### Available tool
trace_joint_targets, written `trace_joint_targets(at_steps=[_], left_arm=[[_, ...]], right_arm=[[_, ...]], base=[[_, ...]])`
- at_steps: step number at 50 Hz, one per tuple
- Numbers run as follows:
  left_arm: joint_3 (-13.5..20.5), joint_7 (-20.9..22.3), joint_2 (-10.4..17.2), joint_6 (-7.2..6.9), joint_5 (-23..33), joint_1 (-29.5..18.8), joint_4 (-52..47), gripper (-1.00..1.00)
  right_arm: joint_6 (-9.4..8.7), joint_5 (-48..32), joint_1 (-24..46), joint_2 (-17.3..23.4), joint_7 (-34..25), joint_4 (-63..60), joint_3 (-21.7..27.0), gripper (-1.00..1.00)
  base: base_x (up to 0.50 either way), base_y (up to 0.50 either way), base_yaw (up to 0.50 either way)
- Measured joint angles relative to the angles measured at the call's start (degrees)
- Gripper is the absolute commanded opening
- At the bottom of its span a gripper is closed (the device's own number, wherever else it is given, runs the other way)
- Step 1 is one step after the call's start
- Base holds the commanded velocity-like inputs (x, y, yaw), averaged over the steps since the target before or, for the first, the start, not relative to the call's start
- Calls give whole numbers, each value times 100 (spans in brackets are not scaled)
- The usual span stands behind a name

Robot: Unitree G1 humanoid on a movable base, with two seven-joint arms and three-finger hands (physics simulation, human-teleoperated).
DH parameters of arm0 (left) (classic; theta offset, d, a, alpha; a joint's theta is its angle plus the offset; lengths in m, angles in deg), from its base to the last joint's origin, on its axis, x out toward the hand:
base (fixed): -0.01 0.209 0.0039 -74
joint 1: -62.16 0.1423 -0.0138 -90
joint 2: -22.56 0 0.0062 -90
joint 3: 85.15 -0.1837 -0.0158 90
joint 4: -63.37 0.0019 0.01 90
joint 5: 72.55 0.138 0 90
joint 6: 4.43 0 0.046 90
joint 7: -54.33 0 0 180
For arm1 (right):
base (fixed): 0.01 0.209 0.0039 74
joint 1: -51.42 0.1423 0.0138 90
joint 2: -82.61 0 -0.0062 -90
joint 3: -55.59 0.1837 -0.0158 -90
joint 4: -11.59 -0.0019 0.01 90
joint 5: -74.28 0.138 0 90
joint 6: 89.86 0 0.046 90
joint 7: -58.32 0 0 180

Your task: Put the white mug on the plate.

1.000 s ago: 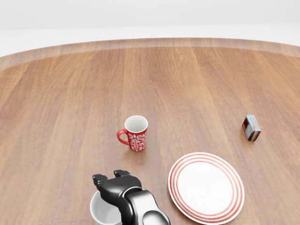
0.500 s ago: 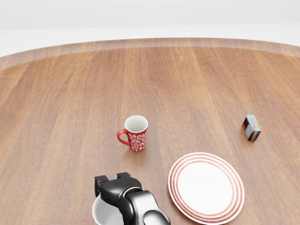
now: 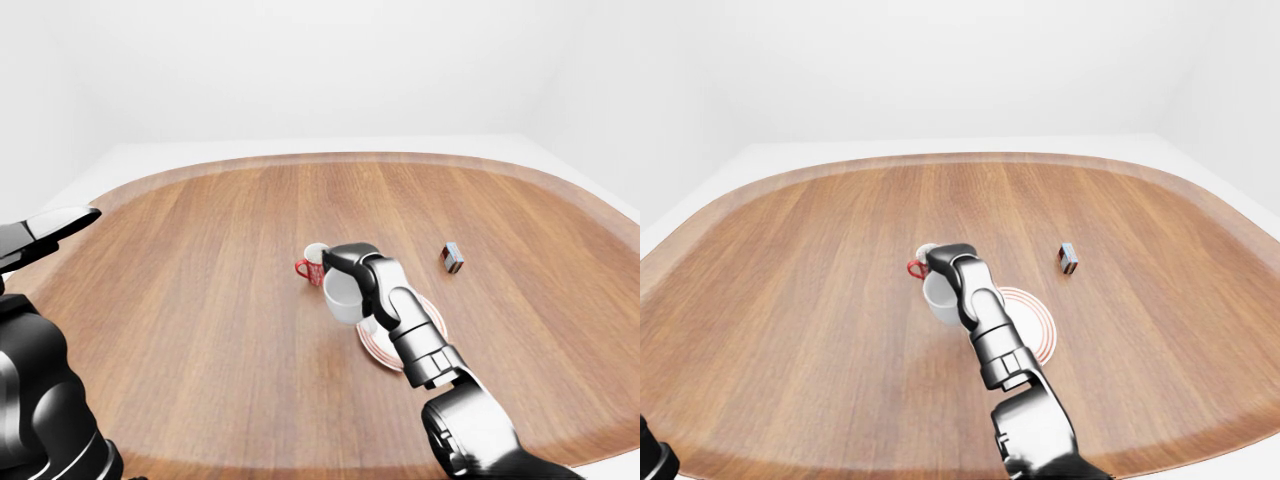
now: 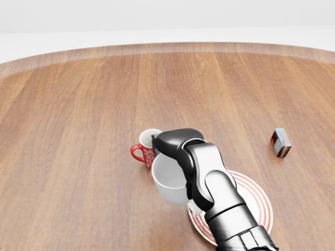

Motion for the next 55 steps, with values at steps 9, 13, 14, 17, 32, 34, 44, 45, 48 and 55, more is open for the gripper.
trace_joint_targets(at_steps=[9,13,14,17,32,34,44,45,48,55], left_arm=[[-3,-1,12,0,6,-18,4,100],[0,-2,19,0,5,-25,5,100],[0,-3,20,0,4,-26,4,100],[-1,-4,20,0,5,-24,-2,100],[-1,0,19,0,18,-25,-17,100],[-4,1,17,0,22,-25,-15,100],[-16,8,2,0,40,-19,-16,100],[-16,9,1,0,41,-18,-17,100],[-18,11,-2,0,44,-16,-17,100],[-16,12,-3,0,43,-17,-21,100]], right_arm=[[0,59,996,855,62,663,451,-100],[0,180,1346,1193,306,1164,573,-100],[0,222,1415,1272,376,1286,599,-100],[0,338,1574,1488,600,1626,666,-100],[0,936,1646,2041,1730,2785,783,-100],[0,999,1615,2076,1847,2868,785,-100],[0,1197,1407,2149,2248,3155,761,-100],[0,1209,1390,2148,2271,3174,757,-100],[0,1241,1343,2136,2330,3221,745,-100],[0,1297,1222,2071,2453,3304,718,-100]], base=[[0,0,0],[0,0,0],[0,0,0],[0,0,0],[0,0,0],[0,0,0],[0,0,0],[0,0,0],[0,0,0],[0,0,0]])
